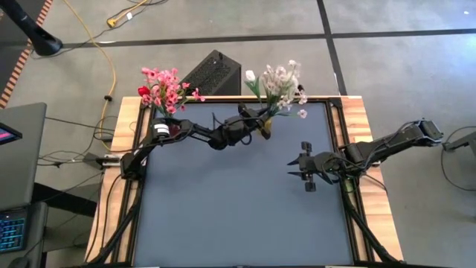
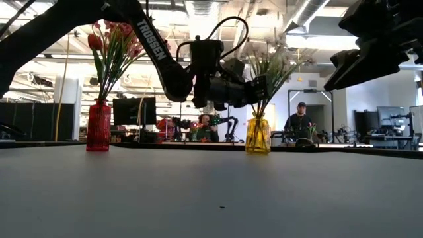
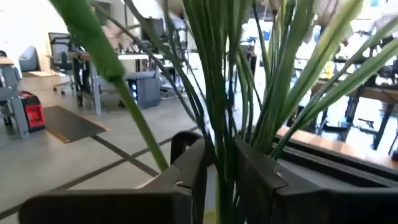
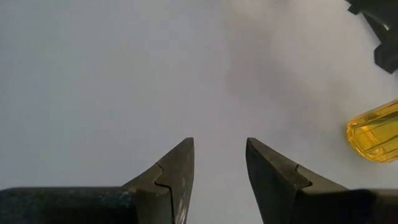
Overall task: Sort flowers into vase by color
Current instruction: Put the white flowers into the yellow vase
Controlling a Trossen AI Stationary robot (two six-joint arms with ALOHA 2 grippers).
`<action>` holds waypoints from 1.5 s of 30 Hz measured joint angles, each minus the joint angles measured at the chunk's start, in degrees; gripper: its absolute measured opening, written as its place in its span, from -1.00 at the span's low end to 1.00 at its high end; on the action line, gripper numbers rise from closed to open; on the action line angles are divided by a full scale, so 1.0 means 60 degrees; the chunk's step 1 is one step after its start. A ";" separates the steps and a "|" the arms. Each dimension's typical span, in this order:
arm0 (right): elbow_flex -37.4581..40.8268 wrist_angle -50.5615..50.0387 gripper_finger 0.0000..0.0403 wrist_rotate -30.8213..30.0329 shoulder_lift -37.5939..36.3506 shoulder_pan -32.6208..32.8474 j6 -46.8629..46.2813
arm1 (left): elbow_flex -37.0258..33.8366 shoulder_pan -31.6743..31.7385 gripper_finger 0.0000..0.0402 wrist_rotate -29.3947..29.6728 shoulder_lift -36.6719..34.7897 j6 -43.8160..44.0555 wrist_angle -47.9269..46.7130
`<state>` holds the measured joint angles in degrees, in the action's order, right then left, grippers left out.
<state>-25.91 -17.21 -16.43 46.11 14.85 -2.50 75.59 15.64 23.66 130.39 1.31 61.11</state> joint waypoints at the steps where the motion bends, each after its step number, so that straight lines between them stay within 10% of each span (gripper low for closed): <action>1: 0.0000 -0.0003 -0.16 0.0000 0.0000 0.0000 0.0000 | 0.0000 0.0000 -0.67 -0.0067 0.0000 0.0006 -0.0088; 45: -0.0004 0.0031 -0.16 0.0000 0.0000 0.0000 0.0076 | 0.0000 -0.0053 -0.38 0.0300 -0.0796 0.0015 -0.2414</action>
<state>-25.93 -17.02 -16.43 46.11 14.85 -2.04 75.59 15.32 25.46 125.61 1.40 46.63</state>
